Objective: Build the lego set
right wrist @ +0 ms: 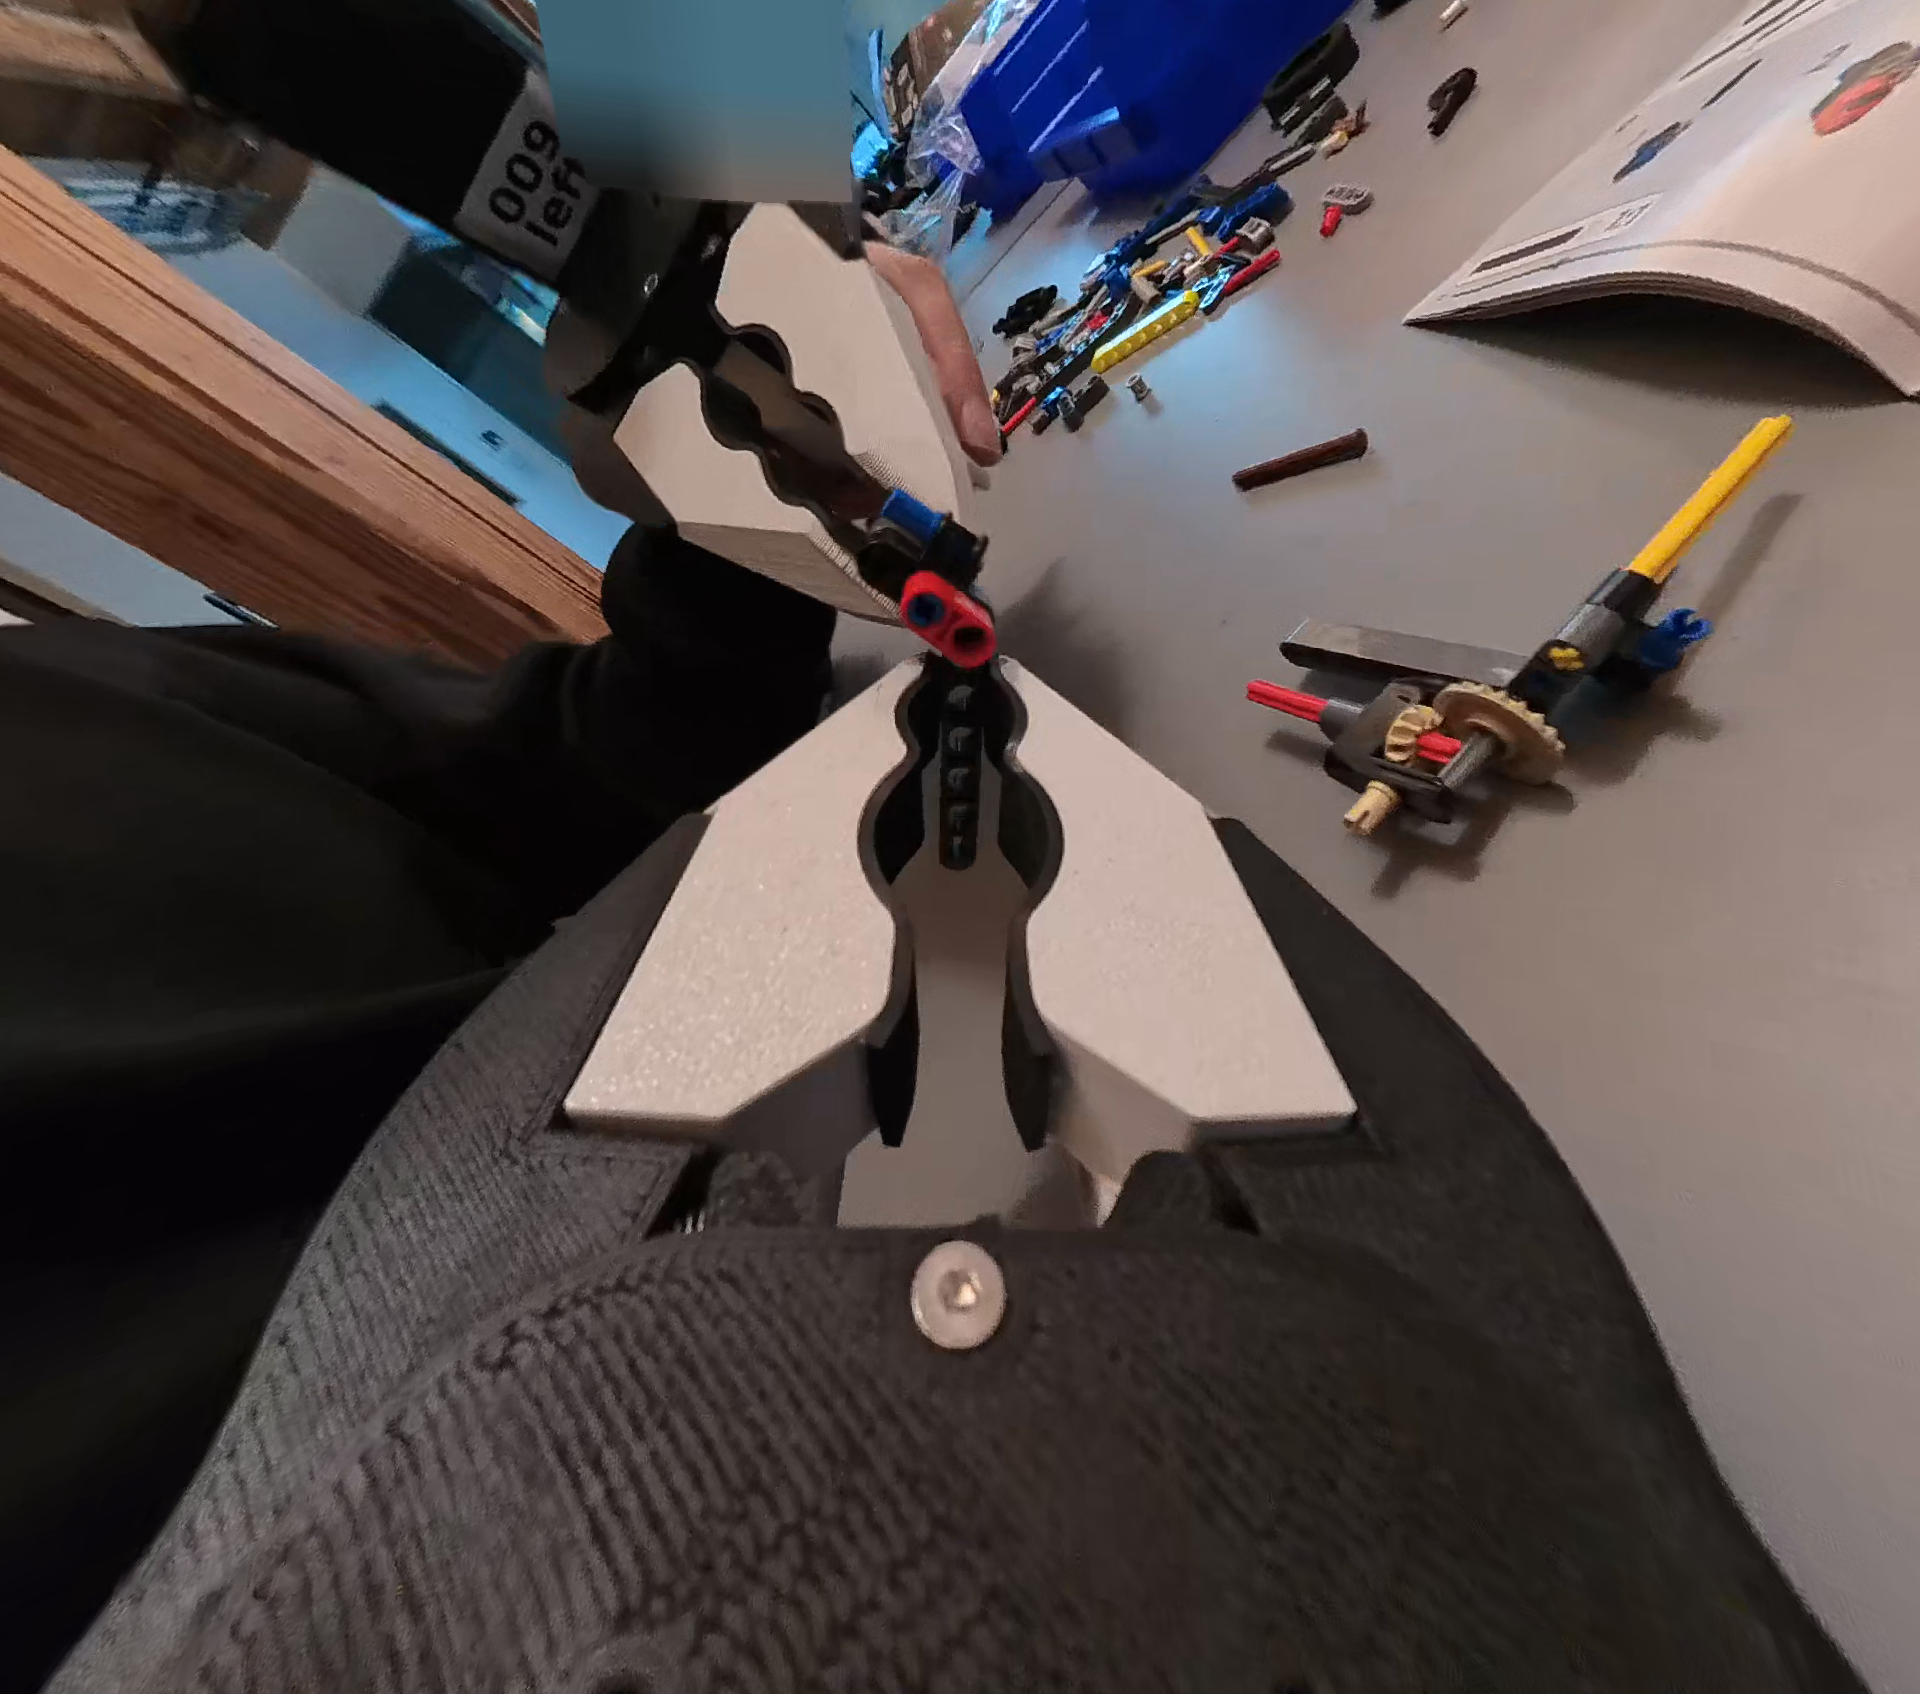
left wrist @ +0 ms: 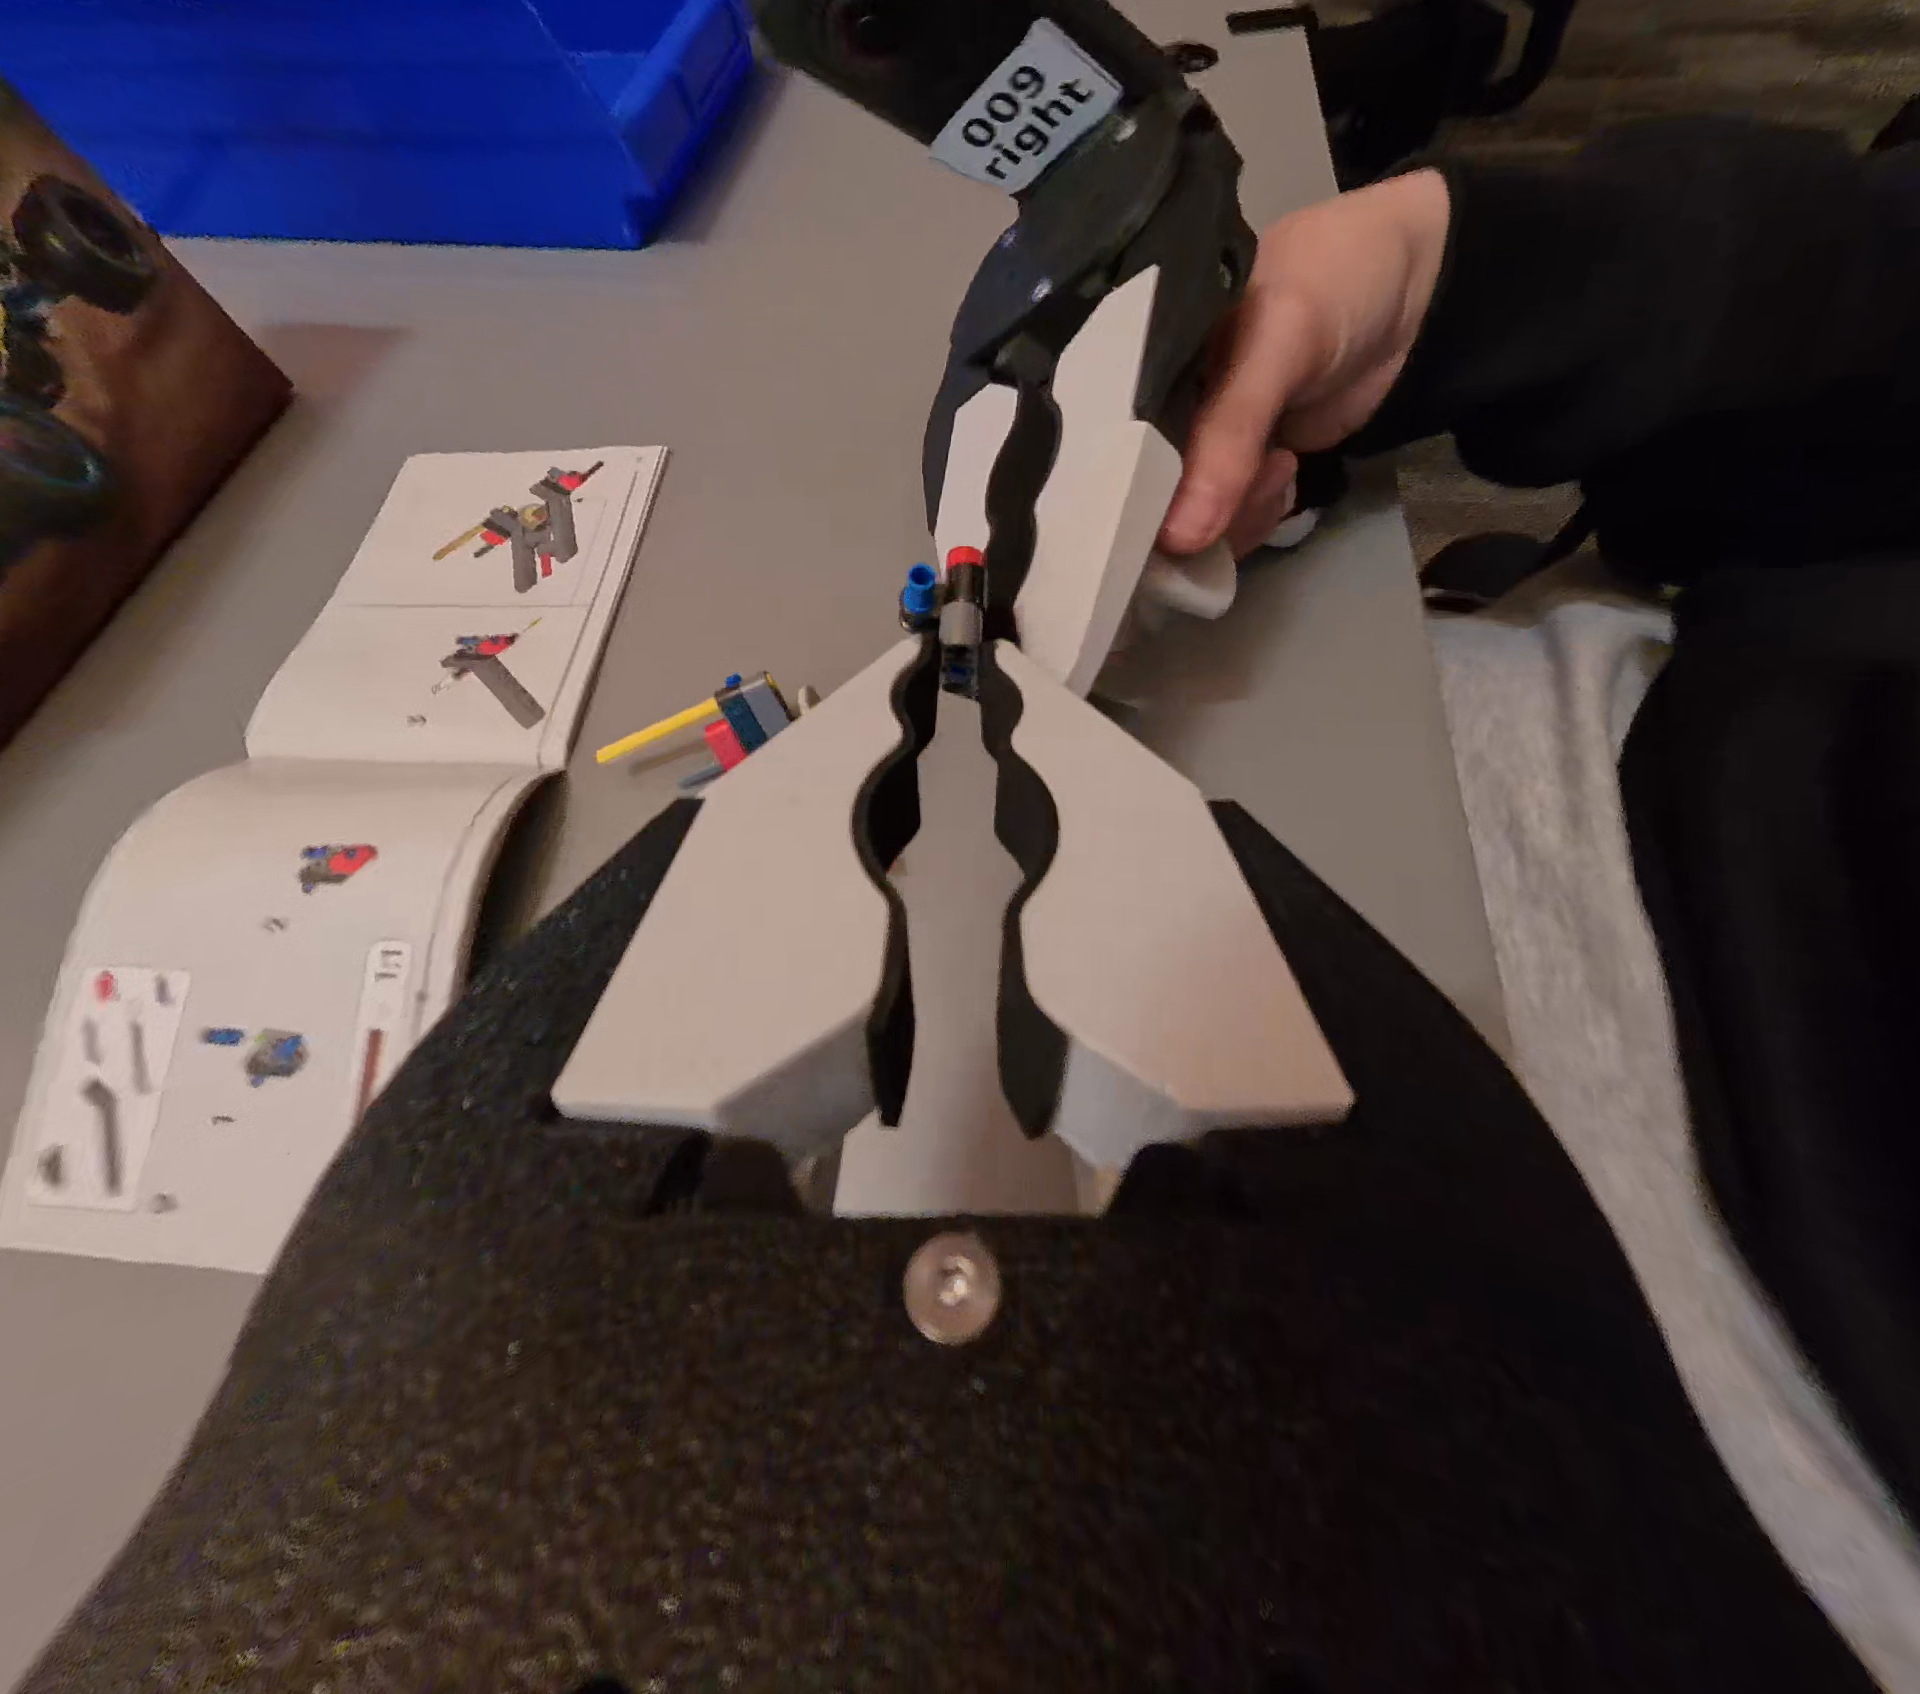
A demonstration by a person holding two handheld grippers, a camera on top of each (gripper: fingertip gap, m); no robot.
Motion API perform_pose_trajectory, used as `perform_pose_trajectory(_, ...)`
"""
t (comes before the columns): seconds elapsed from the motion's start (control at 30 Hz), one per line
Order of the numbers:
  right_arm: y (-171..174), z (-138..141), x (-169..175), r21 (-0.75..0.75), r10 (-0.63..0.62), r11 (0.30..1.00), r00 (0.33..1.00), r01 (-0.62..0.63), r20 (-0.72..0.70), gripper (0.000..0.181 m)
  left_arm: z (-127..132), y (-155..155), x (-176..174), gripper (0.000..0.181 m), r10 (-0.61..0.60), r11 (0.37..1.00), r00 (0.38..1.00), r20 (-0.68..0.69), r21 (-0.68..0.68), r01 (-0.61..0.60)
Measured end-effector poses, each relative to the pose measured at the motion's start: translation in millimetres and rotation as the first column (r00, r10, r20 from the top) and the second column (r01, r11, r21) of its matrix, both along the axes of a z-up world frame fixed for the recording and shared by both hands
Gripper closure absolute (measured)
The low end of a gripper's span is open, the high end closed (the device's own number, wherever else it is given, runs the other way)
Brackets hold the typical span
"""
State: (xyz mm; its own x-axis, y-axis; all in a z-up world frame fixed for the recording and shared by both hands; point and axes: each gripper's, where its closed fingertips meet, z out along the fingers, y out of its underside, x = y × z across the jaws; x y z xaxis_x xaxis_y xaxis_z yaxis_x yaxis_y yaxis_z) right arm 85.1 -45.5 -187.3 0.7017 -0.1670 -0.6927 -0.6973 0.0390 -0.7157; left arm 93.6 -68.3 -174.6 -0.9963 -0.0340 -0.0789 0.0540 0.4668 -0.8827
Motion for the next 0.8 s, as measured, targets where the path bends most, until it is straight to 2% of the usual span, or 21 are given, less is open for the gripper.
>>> perform_pose_trajectory(0.07, 1, 4, 1, -0.023, -0.012, 1.0, 0.997, 0.014, 0.076, 0.173, 4, 2, 5, 0.176, 0.043, 0.998, 0.992, -0.118, -0.043, -0.049)
perform_pose_trajectory(0.17, -3, 14, 9, -0.084, -0.081, 0.99, 0.955, 0.11, 0.286, 0.148, 14, 10, 22, 0.176, 0.133, 0.976, 0.931, -0.34, -0.119, -0.183)
perform_pose_trajectory(0.23, -2, 27, 10, -0.106, -0.113, 0.976, 0.863, 0.189, 0.492, 0.138, 17, 16, 31, 0.176, 0.156, 0.958, 0.861, -0.484, -0.138, -0.251)
perform_pose_trajectory(0.3, 0, 30, 11, -0.159, -0.101, 0.945, 0.72, 0.285, 0.686, 0.132, 18, 21, 37, 0.176, 0.149, 0.948, 0.803, -0.577, -0.147, -0.282)
perform_pose_trajectory(0.37, 2, 26, 13, -0.22, -0.047, 0.903, 0.592, 0.37, 0.804, 0.128, 19, 22, 40, 0.176, 0.133, 0.94, 0.763, -0.632, -0.162, -0.299)
perform_pose_trajectory(0.43, 1, 26, 19, -0.216, -0.044, 0.864, 0.496, 0.455, 0.867, 0.136, 19, 22, 38, 0.176, 0.111, 0.942, 0.734, -0.67, -0.164, -0.292)
perform_pose_trajectory(0.53, 4, 35, 14, -0.134, -0.068, 0.866, 0.378, 0.482, 0.923, 0.155, 20, 18, 30, 0.176, 0.059, 0.948, 0.695, -0.717, -0.178, -0.263)
perform_pose_trajectory(0.7, -1, 33, 22, -0.121, -0.077, 0.812, 0.31, 0.571, 0.948, 0.162, 20, 14, 32, 0.176, 0.075, 0.938, 0.695, -0.715, -0.186, -0.292)
perform_pose_trajectory(0.8, -3, 31, 27, -0.117, -0.103, 0.784, 0.314, 0.609, 0.944, 0.167, 21, 12, 35, 0.176, 0.114, 0.929, 0.719, -0.685, -0.182, -0.321)
